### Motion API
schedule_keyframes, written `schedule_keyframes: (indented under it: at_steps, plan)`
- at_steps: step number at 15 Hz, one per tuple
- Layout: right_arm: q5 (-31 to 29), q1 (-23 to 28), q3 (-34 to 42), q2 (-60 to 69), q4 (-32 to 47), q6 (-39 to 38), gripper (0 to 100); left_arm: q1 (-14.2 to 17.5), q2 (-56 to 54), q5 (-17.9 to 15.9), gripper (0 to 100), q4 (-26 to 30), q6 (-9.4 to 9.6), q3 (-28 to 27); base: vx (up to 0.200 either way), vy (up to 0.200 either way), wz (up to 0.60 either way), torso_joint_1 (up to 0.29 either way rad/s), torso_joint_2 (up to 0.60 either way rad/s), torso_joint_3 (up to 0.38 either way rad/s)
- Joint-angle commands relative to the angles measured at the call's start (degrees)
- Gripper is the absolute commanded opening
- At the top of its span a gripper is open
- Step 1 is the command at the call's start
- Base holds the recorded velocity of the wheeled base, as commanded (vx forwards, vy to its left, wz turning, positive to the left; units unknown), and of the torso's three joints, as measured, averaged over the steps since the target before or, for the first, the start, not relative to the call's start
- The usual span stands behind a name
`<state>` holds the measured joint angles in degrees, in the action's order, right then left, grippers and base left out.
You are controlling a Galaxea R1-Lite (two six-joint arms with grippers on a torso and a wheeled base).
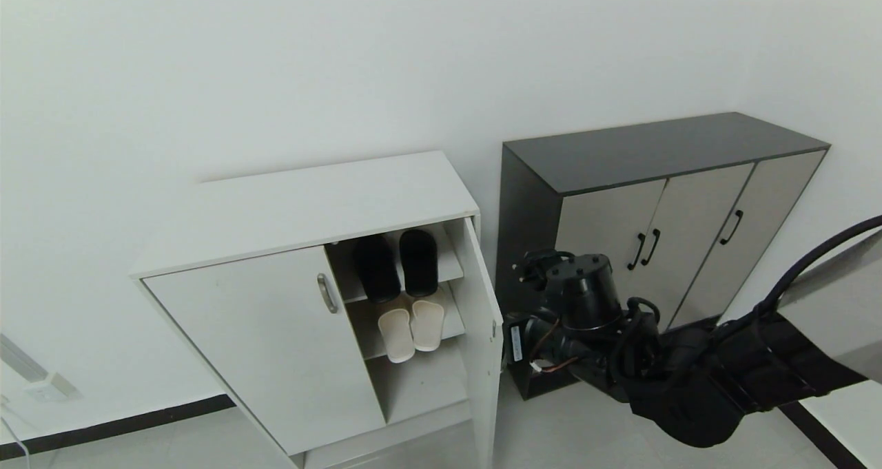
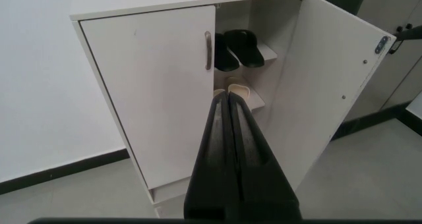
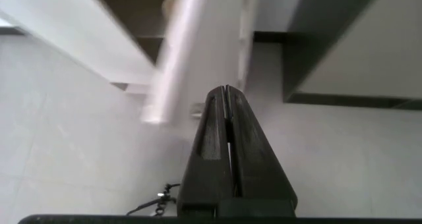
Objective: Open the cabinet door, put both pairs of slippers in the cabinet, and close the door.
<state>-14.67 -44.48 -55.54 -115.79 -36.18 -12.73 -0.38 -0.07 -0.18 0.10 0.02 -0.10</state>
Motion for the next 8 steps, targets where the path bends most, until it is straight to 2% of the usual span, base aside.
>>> schedule_keyframes:
  at_steps: [1,5,8]
  plan:
    - [-0.01,-1.92,-0.27,-1.37,-1.35,-0.02,0,0.03,0.07,0.01,0,-0.01,-0.02,0.01,0.000,0.000,0.00,0.000,0.00,0.000]
    - [-0.36,-3.94,0.35,1.35,-5.65,0.86,0,0.03,0.07,0.01,0,-0.01,-0.02,0.01,0.000,0.000,0.00,0.000,0.00,0.000]
    - [-0.54,-2.10,0.43,5.75,-5.74,4.64,0,0.03,0.07,0.01,0,-0.01,-0.02,0.01,0.000,0.000,0.00,0.000,0.00,0.000]
